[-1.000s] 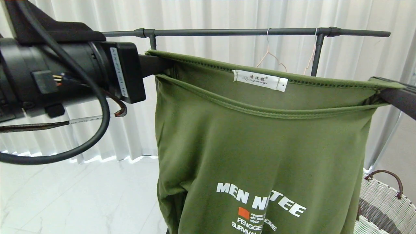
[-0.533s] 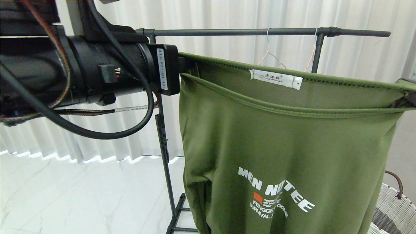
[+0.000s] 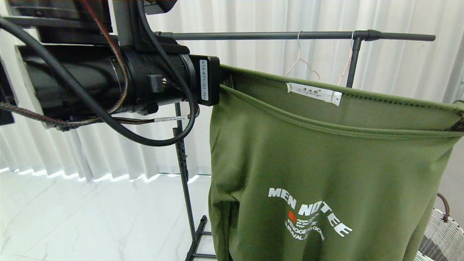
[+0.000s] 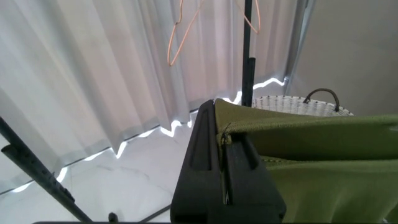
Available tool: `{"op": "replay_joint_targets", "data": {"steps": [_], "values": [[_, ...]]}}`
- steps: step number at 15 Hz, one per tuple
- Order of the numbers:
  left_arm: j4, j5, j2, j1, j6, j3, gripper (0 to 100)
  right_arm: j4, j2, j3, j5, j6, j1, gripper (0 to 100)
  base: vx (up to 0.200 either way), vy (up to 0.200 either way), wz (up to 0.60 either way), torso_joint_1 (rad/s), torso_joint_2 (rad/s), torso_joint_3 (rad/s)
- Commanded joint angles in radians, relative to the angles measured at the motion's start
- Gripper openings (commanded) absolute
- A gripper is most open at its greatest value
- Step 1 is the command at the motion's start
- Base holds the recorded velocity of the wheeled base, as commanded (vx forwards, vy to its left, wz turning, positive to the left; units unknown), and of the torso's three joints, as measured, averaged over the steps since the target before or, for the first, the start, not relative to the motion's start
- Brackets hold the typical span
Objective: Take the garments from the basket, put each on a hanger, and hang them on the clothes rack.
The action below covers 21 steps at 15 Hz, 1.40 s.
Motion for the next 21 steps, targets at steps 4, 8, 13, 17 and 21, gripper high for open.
{"op": "replay_joint_targets", "data": {"steps": [4,8,13,17,21], "values": [[-0.001,0.000,0.080,0.002,0.004,-0.102,0,-0.001,0.000,0.018,0.007,0.000,0.002,0,0.000,0.000,0.00,0.000,0.00,0.000],[-0.001,0.005,0.089,0.000,0.002,-0.107,0,-0.001,-0.003,0.023,0.024,0.000,0.002,0,0.000,0.000,0.00,0.000,0.00,0.000],[0.001,0.006,0.073,0.000,0.002,-0.099,0,0.001,-0.008,0.009,0.024,0.000,-0.023,0,0.000,0.000,0.00,0.000,0.00,0.000],[0.001,0.011,0.057,0.000,0.002,-0.070,0,0.002,-0.011,0.014,0.022,0.004,-0.035,0,0.000,0.000,0.00,0.000,0.00,0.000],[0.009,0.009,-0.099,0.003,0.005,0.093,0,0.007,0.054,-0.006,0.016,0.007,-0.044,0,0.000,0.000,0.00,0.000,0.00,0.000]]}}
